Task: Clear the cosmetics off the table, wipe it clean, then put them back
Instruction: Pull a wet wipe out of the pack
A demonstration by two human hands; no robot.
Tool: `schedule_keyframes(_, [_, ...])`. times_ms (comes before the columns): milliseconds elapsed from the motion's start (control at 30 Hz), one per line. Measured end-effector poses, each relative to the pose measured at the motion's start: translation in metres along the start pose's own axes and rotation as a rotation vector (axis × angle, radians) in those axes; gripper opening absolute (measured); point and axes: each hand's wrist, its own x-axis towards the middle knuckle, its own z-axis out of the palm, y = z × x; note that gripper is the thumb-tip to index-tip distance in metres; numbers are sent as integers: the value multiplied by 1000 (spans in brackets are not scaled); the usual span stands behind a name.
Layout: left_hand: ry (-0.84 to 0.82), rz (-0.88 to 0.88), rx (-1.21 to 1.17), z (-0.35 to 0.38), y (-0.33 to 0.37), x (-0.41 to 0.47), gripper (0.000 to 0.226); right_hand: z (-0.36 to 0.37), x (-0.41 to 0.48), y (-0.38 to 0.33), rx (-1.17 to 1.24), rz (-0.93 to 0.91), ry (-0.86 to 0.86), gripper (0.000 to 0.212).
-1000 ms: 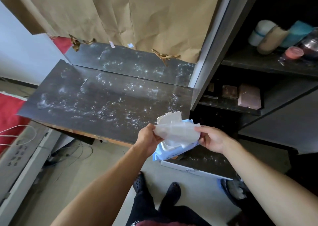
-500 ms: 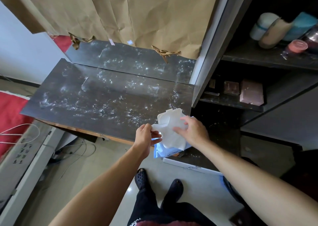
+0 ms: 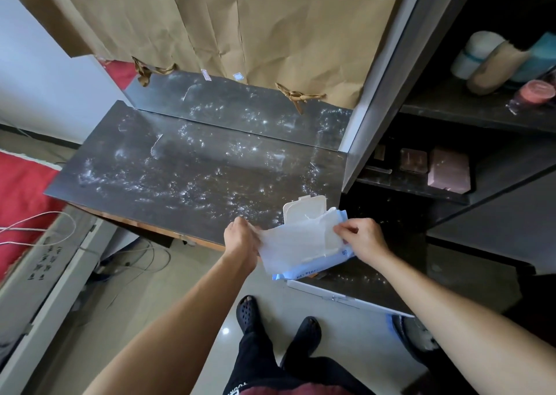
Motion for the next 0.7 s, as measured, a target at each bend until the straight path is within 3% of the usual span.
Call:
schedule_keyframes(100, [0,136,100,2,-1,3,20,-7,7,-5,20,-2,106,23])
schedule_keyframes(200, [5,198,162,-1,1,5,18,-12,14,-17,49,-2,170,16])
schedule_keyframes(300, [10,211,238,-7,1,11,17,-6,13,-22,-78,-44,61,6])
schedule_keyframes(400, [-11,243,313,-11,-2,12,24,8,4,-34,-295,-167,-28,29])
schedule_keyframes(500, [-34,244,331,-16,-3,10,29,27,-1,-44,-491,-289,-221,45])
schedule_keyframes(600, [14,256,350,-26,-1,15,28,37,-1,-34,-500,-221,-279,37])
schedule_keyframes(700, [138,270,390,-44,7,22,19,24,6,-23,-318,0,-55,28])
